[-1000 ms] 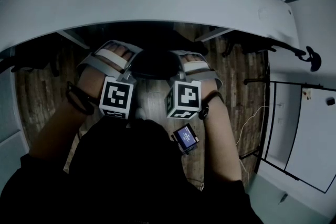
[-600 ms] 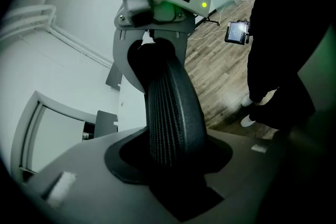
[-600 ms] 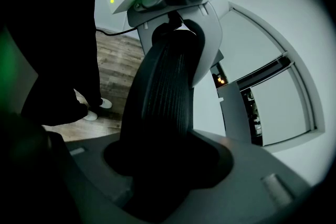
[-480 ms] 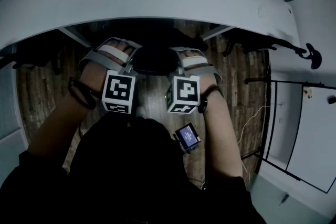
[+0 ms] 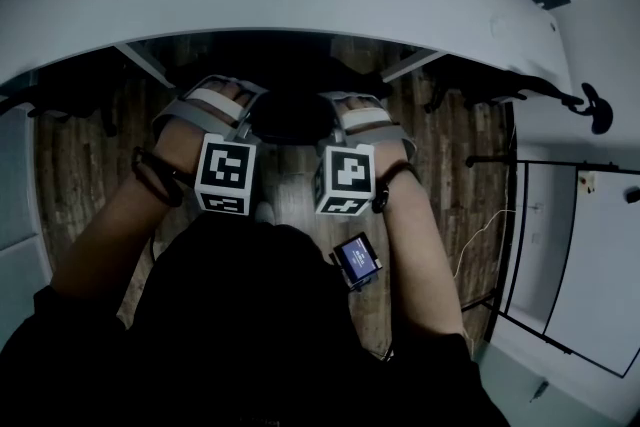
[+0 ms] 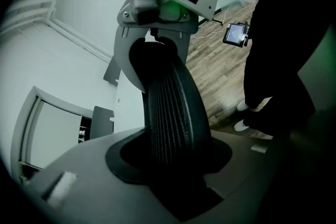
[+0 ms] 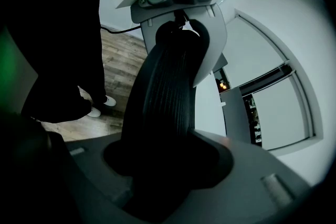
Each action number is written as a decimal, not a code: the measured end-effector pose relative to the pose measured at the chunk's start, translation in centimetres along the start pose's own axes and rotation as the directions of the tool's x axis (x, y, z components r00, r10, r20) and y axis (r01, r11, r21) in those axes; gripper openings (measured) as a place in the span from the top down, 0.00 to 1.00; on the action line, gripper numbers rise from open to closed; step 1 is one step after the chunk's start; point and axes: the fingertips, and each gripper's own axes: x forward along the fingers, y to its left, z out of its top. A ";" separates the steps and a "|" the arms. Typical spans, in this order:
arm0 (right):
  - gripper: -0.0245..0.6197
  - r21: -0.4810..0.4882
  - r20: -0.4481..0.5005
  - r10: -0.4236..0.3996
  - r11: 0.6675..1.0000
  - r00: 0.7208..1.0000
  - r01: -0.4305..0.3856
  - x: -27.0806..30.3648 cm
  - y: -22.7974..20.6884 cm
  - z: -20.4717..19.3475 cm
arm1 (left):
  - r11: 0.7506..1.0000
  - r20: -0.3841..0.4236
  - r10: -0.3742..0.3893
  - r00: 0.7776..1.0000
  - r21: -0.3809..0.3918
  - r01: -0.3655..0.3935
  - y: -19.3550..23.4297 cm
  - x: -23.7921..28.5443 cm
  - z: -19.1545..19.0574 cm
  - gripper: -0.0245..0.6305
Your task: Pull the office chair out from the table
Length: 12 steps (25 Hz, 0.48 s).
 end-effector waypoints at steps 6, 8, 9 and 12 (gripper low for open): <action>0.63 -0.036 0.043 -0.001 0.999 0.999 0.002 -2.2 2.5 -0.8 | 0.999 -0.029 0.012 0.999 -0.039 -0.014 -1.9 -1.2 2.9 0.66; 0.63 -0.050 0.050 -0.003 0.999 0.999 0.006 -2.9 3.4 -1.3 | 0.998 -0.043 0.020 0.999 -0.050 -0.022 -2.6 -1.5 4.0 0.66; 0.63 -0.058 0.051 -0.006 0.998 0.999 0.009 -3.3 4.0 -1.5 | 0.998 -0.049 0.024 0.999 -0.054 -0.027 -2.9 -1.6 4.5 0.66; 0.63 -0.080 0.051 -0.019 0.997 0.999 0.023 -4.0 5.2 -1.7 | 0.997 -0.066 0.038 0.997 -0.066 -0.042 -4.1 -2.0 5.6 0.65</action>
